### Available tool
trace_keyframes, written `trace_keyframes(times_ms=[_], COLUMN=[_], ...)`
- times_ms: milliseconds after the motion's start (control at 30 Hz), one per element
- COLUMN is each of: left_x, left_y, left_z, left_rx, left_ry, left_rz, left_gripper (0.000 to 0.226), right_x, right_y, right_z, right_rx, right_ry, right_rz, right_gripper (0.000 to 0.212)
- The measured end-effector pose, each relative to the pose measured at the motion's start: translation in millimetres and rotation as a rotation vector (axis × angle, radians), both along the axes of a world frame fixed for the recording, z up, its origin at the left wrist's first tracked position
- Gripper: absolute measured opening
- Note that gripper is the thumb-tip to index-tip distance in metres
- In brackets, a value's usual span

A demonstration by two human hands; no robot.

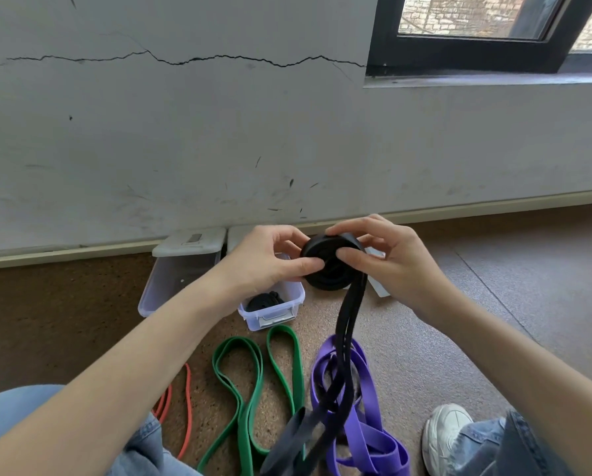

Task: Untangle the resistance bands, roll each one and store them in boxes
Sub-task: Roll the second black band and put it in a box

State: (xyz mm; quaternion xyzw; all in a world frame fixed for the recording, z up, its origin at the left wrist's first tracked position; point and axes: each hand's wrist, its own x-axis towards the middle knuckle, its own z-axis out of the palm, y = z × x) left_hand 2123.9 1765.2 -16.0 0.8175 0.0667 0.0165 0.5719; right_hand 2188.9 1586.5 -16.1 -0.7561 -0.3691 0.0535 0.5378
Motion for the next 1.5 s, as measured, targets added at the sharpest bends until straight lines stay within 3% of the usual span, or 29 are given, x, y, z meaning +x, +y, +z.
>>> trace_keyframes(times_ms=[200, 367, 500, 600, 700, 800, 933, 1033, 1167, 1300, 1500], left_x=[0, 4, 4, 2, 1, -2, -1, -1, 0, 1, 2], left_y=[0, 10, -6, -18, -18, -13, -8, -13, -9, 4, -3], left_z=[-3, 8, -2, -16, -23, -17, -2, -1, 2, 12, 5], left_rx=[-0.016, -0.484, -0.601, -0.695, -0.463, -0.184, -0.129, -0.144, -0.152, -0.363, -0.611], left_ry=[-0.015, -0.108, -0.119, -0.115, -0.054, 0.031, -0.014, -0.016, -0.041, -0.095, -0.146], left_rz=[-0.078, 0.081, 0.146, 0.208, 0.148, 0.029, -0.066, -0.057, -0.033, 0.056, 0.159], left_gripper=[0.015, 0.028, 0.033, 0.027, 0.023, 0.023, 0.026, 0.017, 0.013, 0.025, 0.018], right_x=[3, 0, -10, -8, -5, -1, 2, 3, 6, 6, -3], right_y=[-2, -3, 6, 3, -1, -3, -5, -6, -10, -11, 2], right_z=[-6, -11, -14, -15, -12, -2, 5, 3, 4, 3, -5], right_rx=[0.043, 0.146, 0.161, 0.215, 0.244, 0.18, 0.031, -0.006, 0.114, 0.18, 0.297], right_ry=[0.056, 0.258, 0.26, 0.306, 0.311, 0.151, -0.057, -0.094, 0.085, 0.263, 0.375], right_rz=[-0.055, -0.058, -0.084, -0.122, -0.099, -0.046, -0.025, -0.014, 0.013, 0.01, -0.028], right_gripper=[0.03, 0.031, 0.038, 0.029, 0.023, 0.03, 0.037, 0.04, 0.032, 0.029, 0.028])
